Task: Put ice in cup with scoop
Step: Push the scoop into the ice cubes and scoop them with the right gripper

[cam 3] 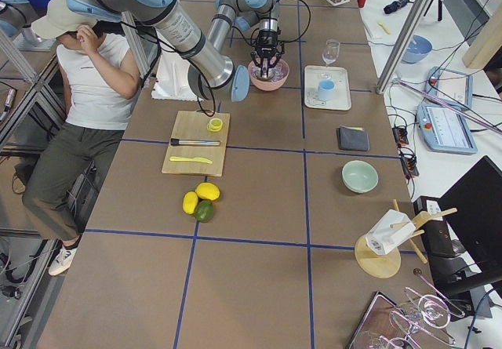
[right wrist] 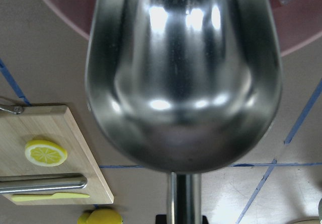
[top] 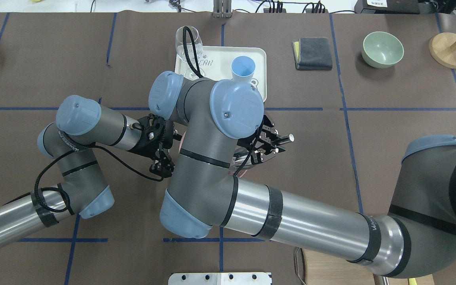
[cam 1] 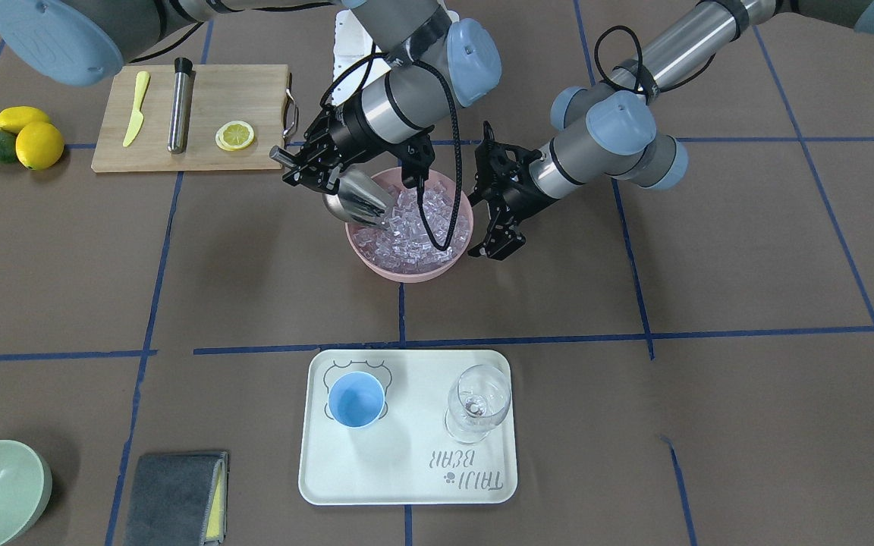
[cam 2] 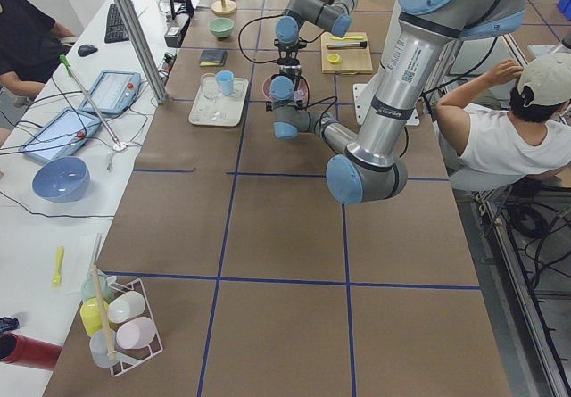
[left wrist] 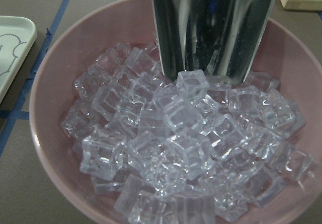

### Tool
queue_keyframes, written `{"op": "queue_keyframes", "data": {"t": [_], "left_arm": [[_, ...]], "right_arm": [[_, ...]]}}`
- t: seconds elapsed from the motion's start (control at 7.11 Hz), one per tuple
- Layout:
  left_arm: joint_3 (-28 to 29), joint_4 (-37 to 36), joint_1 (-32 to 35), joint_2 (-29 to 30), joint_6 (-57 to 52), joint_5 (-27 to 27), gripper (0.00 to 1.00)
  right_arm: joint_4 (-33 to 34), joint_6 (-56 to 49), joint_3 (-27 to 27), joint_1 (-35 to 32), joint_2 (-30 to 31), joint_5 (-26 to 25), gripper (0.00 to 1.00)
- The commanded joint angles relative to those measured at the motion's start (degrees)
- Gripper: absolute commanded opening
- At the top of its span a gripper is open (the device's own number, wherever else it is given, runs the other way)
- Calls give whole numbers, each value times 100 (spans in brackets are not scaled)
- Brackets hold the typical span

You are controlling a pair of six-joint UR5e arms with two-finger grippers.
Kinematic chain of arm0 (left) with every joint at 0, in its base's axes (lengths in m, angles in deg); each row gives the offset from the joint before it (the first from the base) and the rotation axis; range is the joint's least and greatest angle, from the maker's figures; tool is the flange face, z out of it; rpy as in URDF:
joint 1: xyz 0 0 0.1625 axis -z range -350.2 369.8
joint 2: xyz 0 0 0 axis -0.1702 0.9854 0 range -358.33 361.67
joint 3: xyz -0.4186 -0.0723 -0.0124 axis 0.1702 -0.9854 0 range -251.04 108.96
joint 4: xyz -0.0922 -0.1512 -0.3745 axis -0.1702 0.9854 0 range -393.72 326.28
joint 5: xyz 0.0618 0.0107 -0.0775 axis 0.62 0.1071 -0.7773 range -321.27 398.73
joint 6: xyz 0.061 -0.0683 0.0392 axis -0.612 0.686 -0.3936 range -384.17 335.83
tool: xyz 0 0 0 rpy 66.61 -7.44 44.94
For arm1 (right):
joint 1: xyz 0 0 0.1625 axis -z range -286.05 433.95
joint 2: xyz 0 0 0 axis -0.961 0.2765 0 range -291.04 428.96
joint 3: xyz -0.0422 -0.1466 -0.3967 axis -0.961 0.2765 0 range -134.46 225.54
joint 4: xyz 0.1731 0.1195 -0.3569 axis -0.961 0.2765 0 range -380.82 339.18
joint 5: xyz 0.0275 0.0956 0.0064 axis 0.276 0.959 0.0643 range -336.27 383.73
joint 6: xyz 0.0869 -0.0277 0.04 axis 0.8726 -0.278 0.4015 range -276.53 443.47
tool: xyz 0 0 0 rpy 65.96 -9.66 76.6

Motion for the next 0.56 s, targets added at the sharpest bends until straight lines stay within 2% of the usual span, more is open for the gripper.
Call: {"op": "queue_keyframes", "data": {"t": [0.0, 0.42], "left_arm": [[0, 0, 0, -4, 0, 0, 100], [0, 0, 0, -4, 0, 0, 100]], "right_arm": [[-197, -2, 5, 0, 62, 12, 0], [-618, 7, 5, 35, 194, 47, 0]]}}
